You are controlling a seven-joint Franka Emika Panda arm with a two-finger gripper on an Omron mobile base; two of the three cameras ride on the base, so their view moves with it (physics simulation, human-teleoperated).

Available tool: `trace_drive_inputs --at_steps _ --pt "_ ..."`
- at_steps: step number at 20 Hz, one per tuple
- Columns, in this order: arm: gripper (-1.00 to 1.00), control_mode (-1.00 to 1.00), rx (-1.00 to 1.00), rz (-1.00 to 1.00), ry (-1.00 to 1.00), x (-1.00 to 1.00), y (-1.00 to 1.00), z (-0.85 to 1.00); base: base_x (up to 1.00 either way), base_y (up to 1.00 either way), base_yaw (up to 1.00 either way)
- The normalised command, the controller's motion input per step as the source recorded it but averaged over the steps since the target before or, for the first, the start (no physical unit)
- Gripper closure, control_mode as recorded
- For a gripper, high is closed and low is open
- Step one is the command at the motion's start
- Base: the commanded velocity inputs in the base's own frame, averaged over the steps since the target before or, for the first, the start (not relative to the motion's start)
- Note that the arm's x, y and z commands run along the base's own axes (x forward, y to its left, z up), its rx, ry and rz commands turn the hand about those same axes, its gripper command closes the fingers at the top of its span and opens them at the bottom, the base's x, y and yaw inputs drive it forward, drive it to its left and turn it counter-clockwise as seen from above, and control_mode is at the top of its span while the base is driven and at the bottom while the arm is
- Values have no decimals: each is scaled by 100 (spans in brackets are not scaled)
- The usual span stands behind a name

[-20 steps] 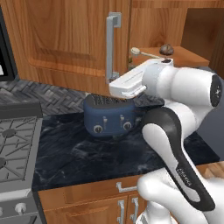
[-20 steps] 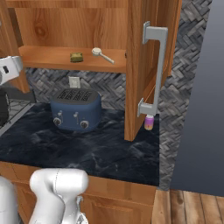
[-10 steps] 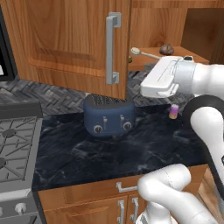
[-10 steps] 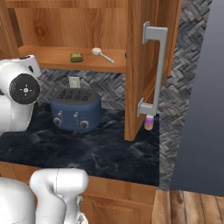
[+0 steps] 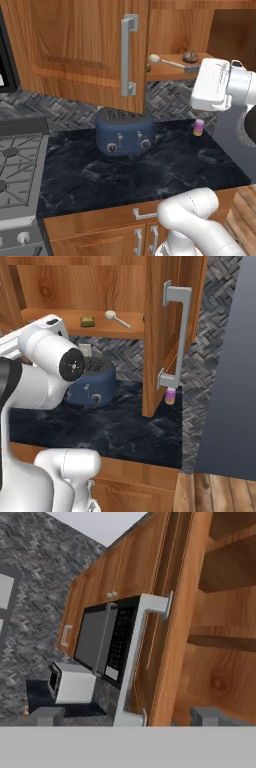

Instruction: Pick the sponge and dish brush from the cabinet and place them on the counter.

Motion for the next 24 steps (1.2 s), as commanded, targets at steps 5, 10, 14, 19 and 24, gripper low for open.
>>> trace_drive_inputs --at_steps 5,10,14,19,24 --pt "-100 -100 2 1 -9 19 -28 0 0 0 0" --pt "-100 -100 0 0 0 48 -15 0 0 0 0" --pt "-100 -100 0 0 2 52 -3 0 0 0 0" --pt "-100 -100 0 0 1 46 0 0 0 0 0" --pt "-100 -100 0 2 2 38 10 -3 0 0 0"
